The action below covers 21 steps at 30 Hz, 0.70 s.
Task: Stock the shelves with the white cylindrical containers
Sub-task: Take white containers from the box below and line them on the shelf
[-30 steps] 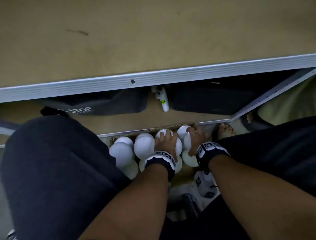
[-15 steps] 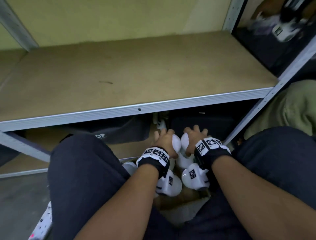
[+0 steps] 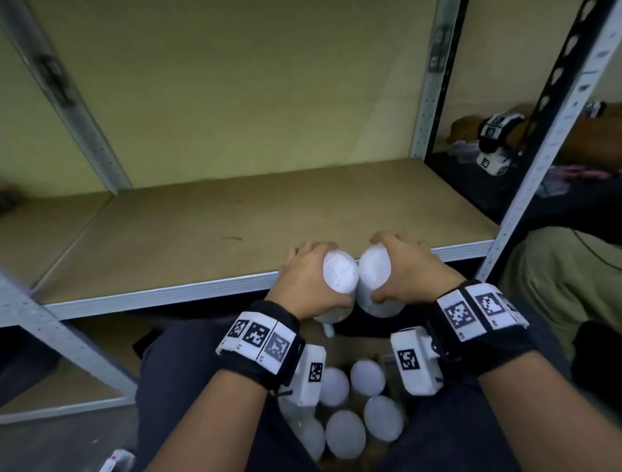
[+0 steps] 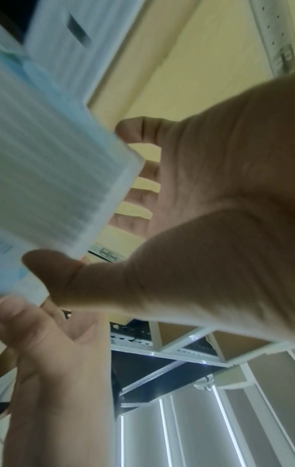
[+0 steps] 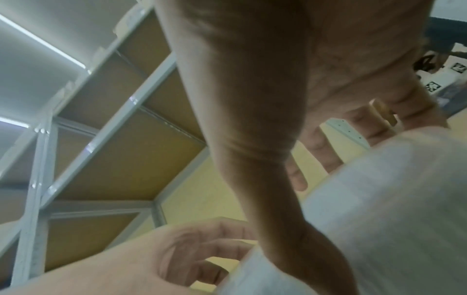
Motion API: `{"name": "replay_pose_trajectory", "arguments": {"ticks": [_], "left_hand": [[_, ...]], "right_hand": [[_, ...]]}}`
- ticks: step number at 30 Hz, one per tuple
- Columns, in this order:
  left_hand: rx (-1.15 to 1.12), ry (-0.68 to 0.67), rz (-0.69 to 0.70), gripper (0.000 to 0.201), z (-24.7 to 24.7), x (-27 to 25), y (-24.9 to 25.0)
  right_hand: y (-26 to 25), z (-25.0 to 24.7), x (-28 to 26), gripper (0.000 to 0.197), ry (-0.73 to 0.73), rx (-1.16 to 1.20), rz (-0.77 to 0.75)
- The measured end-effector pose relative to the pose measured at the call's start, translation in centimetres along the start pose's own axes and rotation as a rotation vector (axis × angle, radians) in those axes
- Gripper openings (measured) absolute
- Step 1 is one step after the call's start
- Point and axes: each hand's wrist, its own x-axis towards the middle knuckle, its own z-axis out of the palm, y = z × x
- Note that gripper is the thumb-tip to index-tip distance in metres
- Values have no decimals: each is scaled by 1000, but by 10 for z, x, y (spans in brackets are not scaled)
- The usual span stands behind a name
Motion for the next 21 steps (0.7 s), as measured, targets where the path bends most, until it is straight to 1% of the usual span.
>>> {"name": "replay_pose_trajectory", "arguments": {"ticks": [4, 6, 8, 11, 14, 17, 21], "left_hand": [[-8, 122, 21, 78, -23, 11, 12], [-52, 163, 14, 73, -30, 20, 15], [-91, 194, 10, 67, -33, 31, 16], [-118, 201, 5, 56, -30, 51, 12], [-112, 204, -2, 49, -22, 69, 6], [-110, 204, -7, 47, -18, 81, 1], [-97, 175, 9, 50, -20, 85, -3]], "right_hand": [[-2, -22, 4, 74, 160, 105, -70], [-2, -26, 13, 63, 210, 140, -85], [1, -27, 25, 56, 247, 169, -91], [6, -23, 48, 54, 277, 193, -100], [13, -15, 68, 53, 289, 200, -112], [17, -10, 82, 51, 298, 232, -118], [19, -8, 90, 52, 273, 204, -126]]}}
